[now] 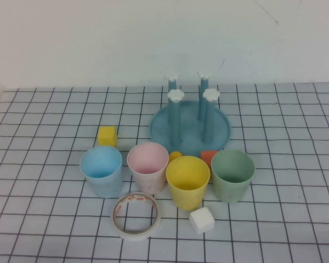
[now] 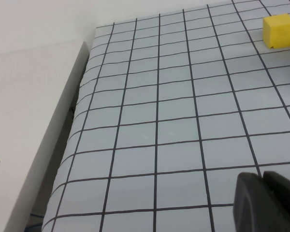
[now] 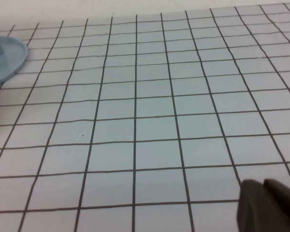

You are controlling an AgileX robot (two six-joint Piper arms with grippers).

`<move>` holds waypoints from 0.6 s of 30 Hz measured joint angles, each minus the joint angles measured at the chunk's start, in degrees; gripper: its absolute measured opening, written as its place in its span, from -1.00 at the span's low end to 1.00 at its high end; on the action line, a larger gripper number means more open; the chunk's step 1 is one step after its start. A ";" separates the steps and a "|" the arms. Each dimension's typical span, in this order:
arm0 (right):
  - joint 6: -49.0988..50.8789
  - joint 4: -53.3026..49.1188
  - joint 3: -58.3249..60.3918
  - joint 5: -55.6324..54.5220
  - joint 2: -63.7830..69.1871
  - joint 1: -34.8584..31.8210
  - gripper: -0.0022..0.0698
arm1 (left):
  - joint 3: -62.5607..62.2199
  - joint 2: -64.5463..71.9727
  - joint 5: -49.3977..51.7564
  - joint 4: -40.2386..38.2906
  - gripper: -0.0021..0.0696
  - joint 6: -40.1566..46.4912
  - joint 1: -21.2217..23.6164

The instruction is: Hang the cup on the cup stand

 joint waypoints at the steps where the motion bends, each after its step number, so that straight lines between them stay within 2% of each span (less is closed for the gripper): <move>1: 0.00 0.00 0.00 0.00 0.00 0.00 -0.94 | 0.00 0.00 0.00 0.00 -0.95 0.00 0.00; 18: 0.85 1.94 0.00 0.00 0.00 0.00 -0.94 | 0.00 0.00 0.00 0.00 -0.95 0.00 0.00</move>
